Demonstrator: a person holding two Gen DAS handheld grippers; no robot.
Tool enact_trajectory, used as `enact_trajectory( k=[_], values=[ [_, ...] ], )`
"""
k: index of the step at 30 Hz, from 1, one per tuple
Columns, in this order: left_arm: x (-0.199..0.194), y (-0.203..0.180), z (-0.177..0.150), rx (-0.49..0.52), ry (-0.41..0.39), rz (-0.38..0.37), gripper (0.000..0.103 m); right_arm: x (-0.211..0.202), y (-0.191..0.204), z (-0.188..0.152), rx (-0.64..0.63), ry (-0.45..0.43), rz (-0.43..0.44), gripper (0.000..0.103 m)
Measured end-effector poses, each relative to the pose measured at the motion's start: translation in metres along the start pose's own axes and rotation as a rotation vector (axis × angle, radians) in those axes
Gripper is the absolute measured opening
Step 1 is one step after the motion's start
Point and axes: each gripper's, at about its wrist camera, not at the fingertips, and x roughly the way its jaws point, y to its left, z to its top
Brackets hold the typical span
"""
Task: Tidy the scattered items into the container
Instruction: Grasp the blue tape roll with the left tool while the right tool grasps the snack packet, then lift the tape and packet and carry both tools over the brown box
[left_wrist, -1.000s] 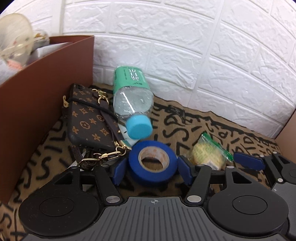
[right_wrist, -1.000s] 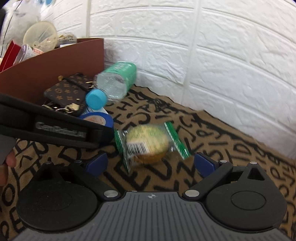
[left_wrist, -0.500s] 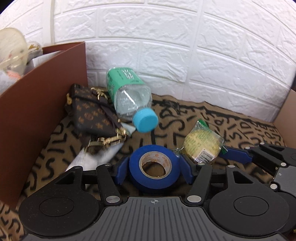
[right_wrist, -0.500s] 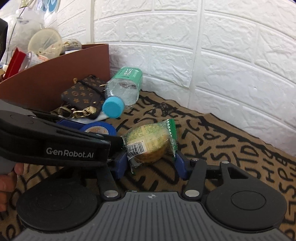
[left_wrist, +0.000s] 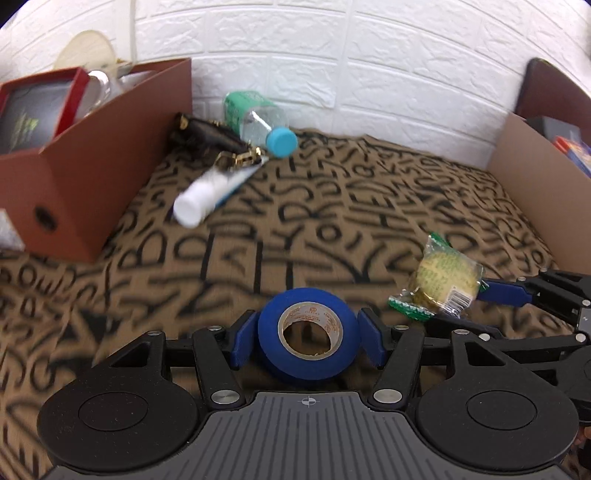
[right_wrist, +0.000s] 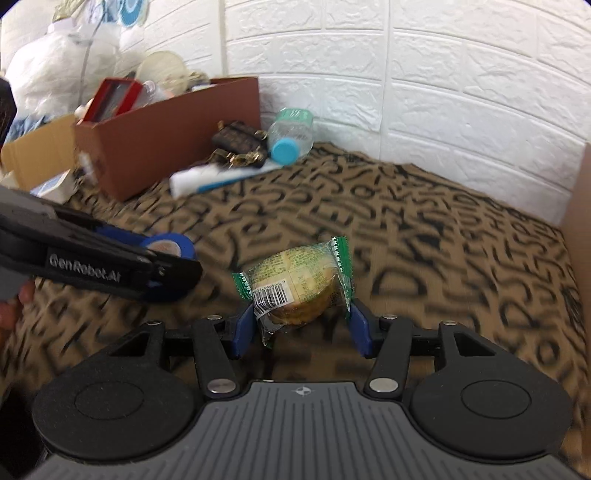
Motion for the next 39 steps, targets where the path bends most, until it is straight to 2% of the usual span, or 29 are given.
enact_trajectory(
  k=[5, 6, 7, 13, 16, 19, 22, 28, 31, 35, 39],
  values=[
    [-0.023, -0.005, -0.025, 0.0, 0.017, -0.013, 0.062, -0.029, 0.013, -0.02, -0.009, 0.019, 0.0, 0.061],
    [-0.027, -0.006, -0.029, -0.006, 0.017, -0.018, 0.064, -0.034, 0.014, -0.024, -0.006, 0.021, -0.002, 0.062],
    [-0.029, -0.006, -0.031, -0.012, 0.018, -0.023, 0.071, -0.038, 0.015, -0.026, -0.005, 0.023, -0.005, 0.064],
    [-0.037, -0.011, -0.04, 0.006, -0.003, 0.007, 0.08, -0.049, 0.019, -0.035, -0.015, 0.031, -0.029, 0.076],
    [-0.039, -0.013, -0.041, 0.022, -0.016, 0.022, 0.082, -0.051, 0.02, -0.035, -0.028, 0.032, -0.05, 0.078],
    [-0.039, -0.014, -0.043, 0.038, -0.008, 0.014, 0.082, -0.049, 0.022, -0.035, -0.04, 0.034, -0.065, 0.08],
    [-0.037, -0.012, -0.044, 0.038, 0.013, -0.011, 0.073, -0.048, 0.024, -0.033, -0.057, 0.031, -0.065, 0.081],
    [-0.034, -0.012, -0.042, 0.027, 0.005, -0.01, 0.075, -0.042, 0.031, -0.028, -0.104, 0.035, -0.066, 0.08],
    [-0.033, -0.012, -0.042, 0.03, 0.01, -0.02, 0.072, -0.041, 0.034, -0.026, -0.131, 0.035, -0.065, 0.08],
    [-0.032, -0.013, -0.041, 0.029, 0.007, -0.018, 0.073, -0.039, 0.038, -0.025, -0.159, 0.035, -0.072, 0.085],
    [-0.031, -0.013, -0.041, 0.039, 0.012, -0.021, 0.071, -0.036, 0.039, -0.024, -0.168, 0.022, -0.074, 0.082]
  ],
)
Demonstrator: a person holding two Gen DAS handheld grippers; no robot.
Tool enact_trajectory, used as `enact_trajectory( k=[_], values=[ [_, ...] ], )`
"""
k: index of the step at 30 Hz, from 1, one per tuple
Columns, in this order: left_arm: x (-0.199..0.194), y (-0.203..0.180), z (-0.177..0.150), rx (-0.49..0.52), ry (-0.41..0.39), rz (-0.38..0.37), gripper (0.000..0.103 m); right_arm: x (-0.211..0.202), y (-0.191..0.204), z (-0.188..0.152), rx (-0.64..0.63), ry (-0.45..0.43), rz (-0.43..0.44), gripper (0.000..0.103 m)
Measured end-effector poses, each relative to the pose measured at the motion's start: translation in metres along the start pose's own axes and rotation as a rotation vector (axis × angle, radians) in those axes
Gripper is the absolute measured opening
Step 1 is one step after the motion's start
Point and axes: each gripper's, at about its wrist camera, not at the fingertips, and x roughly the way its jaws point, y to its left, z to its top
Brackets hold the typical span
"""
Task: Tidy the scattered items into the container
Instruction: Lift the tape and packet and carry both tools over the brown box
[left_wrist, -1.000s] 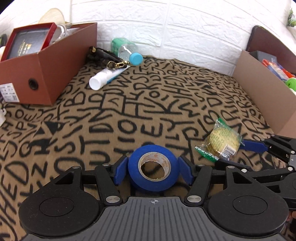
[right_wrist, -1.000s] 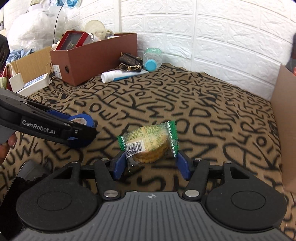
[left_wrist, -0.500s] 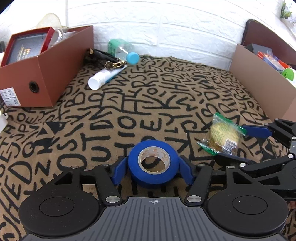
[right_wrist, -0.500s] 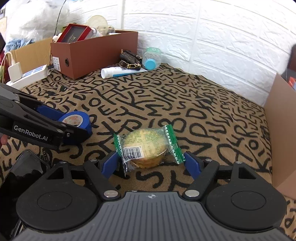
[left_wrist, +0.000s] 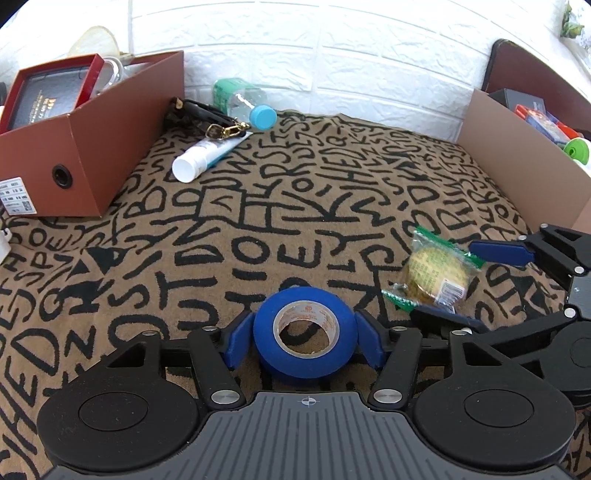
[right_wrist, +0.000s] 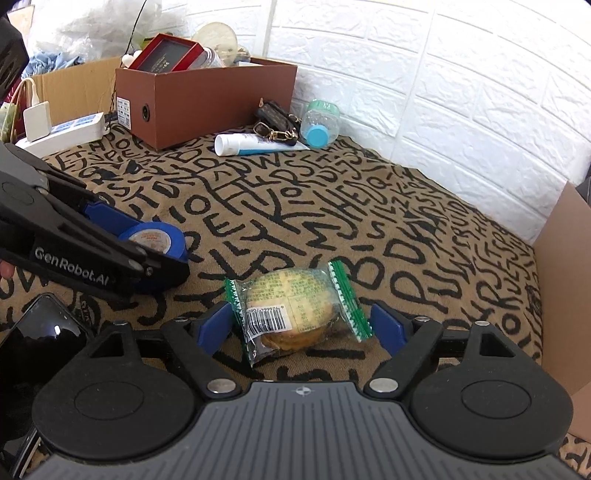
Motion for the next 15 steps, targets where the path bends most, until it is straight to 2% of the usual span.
enact_trajectory(
  k=[1, 3, 9, 10, 11, 14, 15],
  values=[
    [0.0, 0.0, 0.0, 0.002, 0.001, -0.001, 0.07, 0.001, 0.0, 0.0, 0.004, -0.001, 0.004, 0.075],
    [0.001, 0.001, 0.001, -0.003, 0.001, -0.003, 0.069, 0.002, -0.002, 0.001, 0.022, -0.002, 0.019, 0.069],
    [0.005, -0.004, 0.001, 0.018, -0.004, 0.009, 0.071, 0.004, 0.0, 0.001, 0.009, 0.003, 0.019, 0.07],
    [0.006, -0.004, 0.0, 0.024, -0.007, 0.014, 0.07, 0.005, -0.001, 0.001, 0.021, 0.003, 0.023, 0.07],
    [0.007, -0.003, 0.0, 0.022, -0.009, 0.016, 0.062, 0.007, -0.002, 0.001, 0.034, 0.004, 0.029, 0.07],
    [0.006, 0.0, 0.001, 0.019, -0.008, 0.011, 0.06, 0.011, -0.008, -0.002, 0.097, 0.005, 0.06, 0.067],
    [0.006, 0.0, 0.001, 0.02, -0.008, 0.012, 0.06, 0.011, -0.01, -0.002, 0.12, 0.004, 0.074, 0.061]
  ],
)
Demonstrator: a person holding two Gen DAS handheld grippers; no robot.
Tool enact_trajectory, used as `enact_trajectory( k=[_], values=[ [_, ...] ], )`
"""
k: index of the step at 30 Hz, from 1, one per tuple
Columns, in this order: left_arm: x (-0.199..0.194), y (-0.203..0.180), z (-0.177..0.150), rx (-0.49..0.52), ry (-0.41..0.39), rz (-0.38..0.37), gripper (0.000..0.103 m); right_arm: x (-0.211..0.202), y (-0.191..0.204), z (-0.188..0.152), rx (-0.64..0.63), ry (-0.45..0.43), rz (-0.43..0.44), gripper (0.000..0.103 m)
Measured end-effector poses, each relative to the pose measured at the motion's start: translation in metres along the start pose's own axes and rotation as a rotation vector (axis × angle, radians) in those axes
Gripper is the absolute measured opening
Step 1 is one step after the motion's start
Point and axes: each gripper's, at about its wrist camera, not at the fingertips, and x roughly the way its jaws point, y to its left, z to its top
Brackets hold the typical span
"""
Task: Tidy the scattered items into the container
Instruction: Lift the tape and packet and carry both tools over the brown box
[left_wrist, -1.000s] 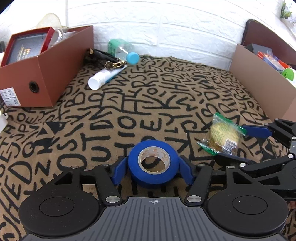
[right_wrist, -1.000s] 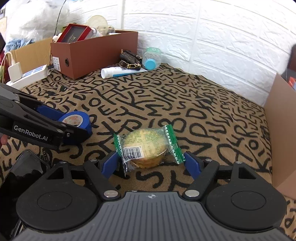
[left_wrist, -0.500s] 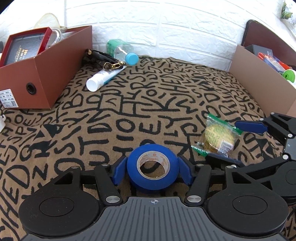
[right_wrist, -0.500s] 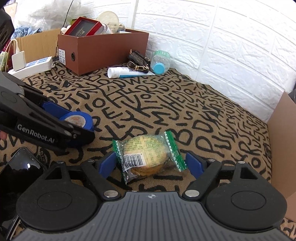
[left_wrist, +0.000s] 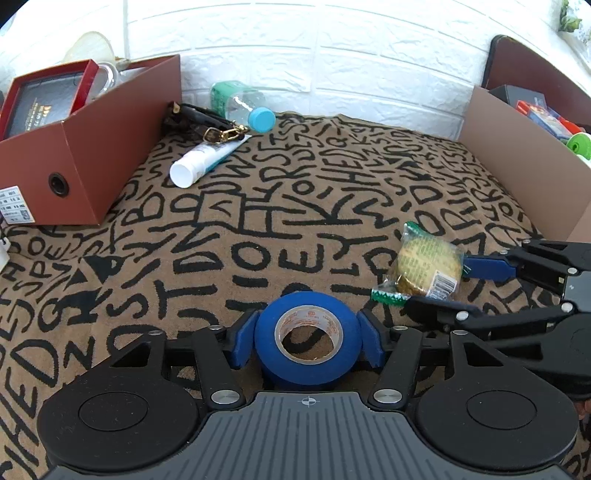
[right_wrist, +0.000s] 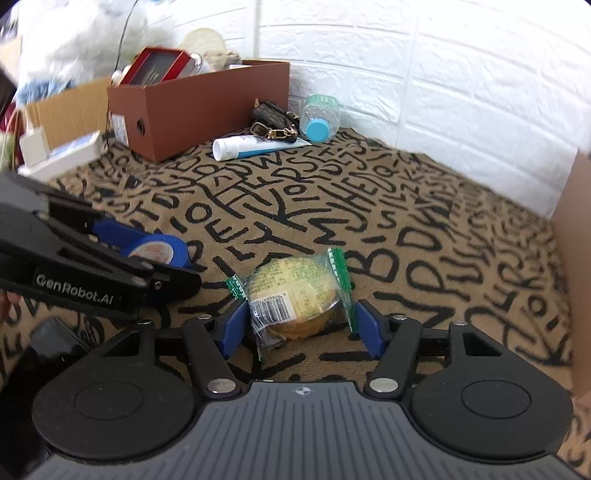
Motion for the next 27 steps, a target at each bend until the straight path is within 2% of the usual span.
enact_trajectory(
  k=[3, 9, 14, 20, 27],
  values=[
    [-0.004, 0.001, 0.0, -0.013, 0.002, -0.002, 0.06, -0.003, 0.002, 0.003, 0.013, 0.01, 0.002, 0.055],
    [-0.017, 0.009, -0.002, -0.042, -0.016, 0.015, 0.06, -0.014, 0.012, 0.01, -0.017, -0.014, 0.011, 0.055],
    [-0.039, 0.023, 0.011, -0.058, -0.076, 0.023, 0.06, -0.023, 0.02, 0.028, -0.045, -0.058, 0.034, 0.055],
    [-0.068, 0.042, 0.046, -0.07, -0.17, 0.043, 0.06, -0.025, 0.026, 0.067, -0.067, -0.113, 0.087, 0.055],
    [-0.097, 0.072, 0.098, -0.098, -0.273, 0.065, 0.06, -0.02, 0.03, 0.134, -0.087, -0.182, 0.154, 0.055]
  ],
)
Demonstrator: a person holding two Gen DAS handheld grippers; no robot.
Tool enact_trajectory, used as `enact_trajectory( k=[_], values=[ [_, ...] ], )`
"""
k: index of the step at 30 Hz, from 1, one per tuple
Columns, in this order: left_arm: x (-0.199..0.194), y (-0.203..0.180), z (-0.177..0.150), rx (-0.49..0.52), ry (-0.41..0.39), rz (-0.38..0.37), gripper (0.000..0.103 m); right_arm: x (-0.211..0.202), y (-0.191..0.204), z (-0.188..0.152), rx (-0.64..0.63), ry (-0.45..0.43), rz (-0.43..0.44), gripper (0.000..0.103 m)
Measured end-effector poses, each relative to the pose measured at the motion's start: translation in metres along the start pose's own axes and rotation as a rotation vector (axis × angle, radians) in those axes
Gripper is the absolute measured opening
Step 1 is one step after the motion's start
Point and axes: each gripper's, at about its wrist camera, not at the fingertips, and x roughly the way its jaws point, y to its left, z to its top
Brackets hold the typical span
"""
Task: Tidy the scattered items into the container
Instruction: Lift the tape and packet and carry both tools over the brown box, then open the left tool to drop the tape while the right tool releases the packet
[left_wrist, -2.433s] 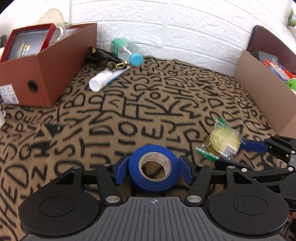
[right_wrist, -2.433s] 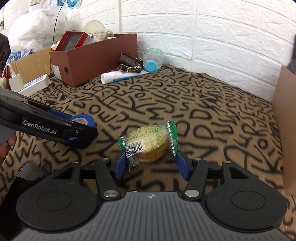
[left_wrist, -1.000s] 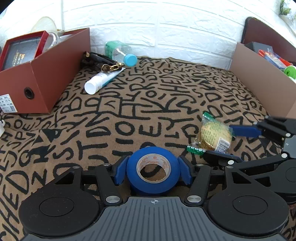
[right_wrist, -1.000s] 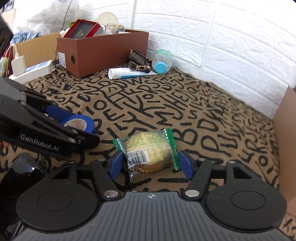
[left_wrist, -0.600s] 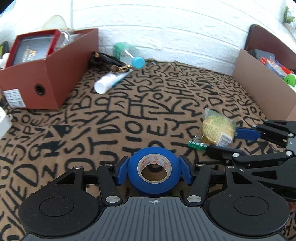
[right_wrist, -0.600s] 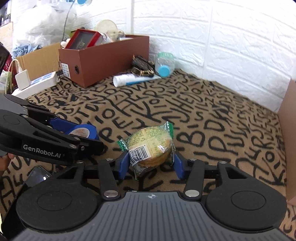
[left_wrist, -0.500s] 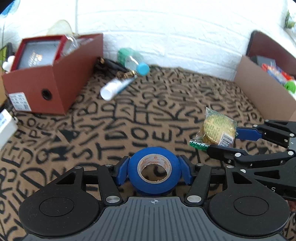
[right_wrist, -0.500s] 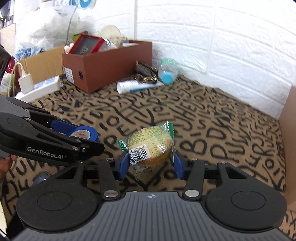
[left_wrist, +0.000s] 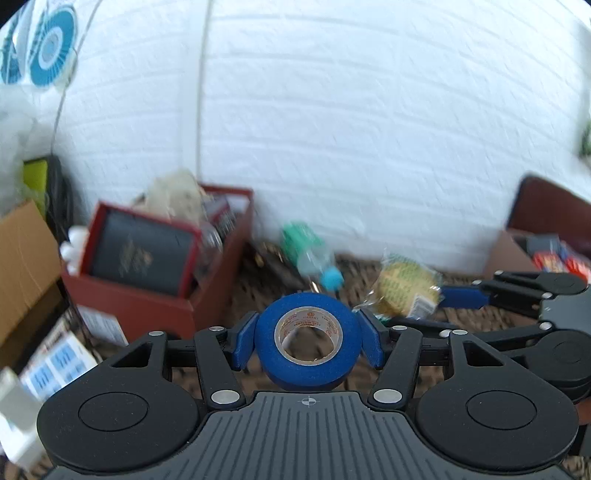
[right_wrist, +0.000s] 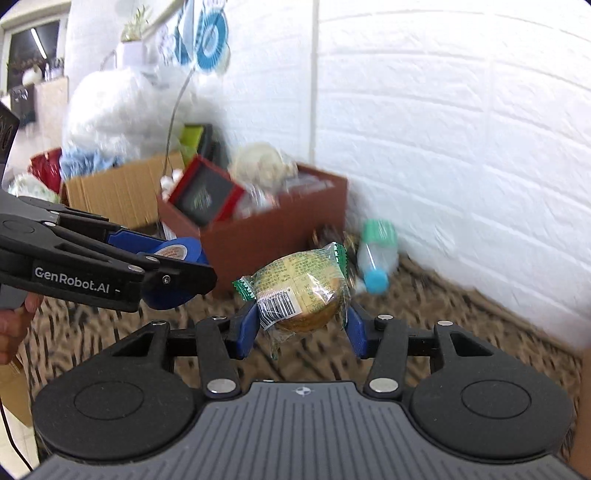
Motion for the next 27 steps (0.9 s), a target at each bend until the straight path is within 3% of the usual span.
enact_trajectory(
  k=[6, 12, 22, 27],
  values=[
    [0.018, 0.03, 0.059, -0.076, -0.033, 0.032, 0.06, 0.042, 0.003, 0.05, -0.047, -0.025, 0.018, 0.055],
    [0.068, 0.059, 0.106, -0.157, -0.008, 0.06, 0.06, 0.1, 0.0, 0.083, -0.1, -0.019, 0.018, 0.055],
    [0.153, 0.096, 0.113, -0.211, 0.06, 0.096, 0.06, 0.19, -0.017, 0.112, -0.159, -0.019, 0.014, 0.055],
    [0.163, 0.098, 0.123, -0.117, 0.015, 0.179, 0.061, 0.23, -0.02, 0.112, -0.21, -0.004, 0.009, 0.055]
  ],
)
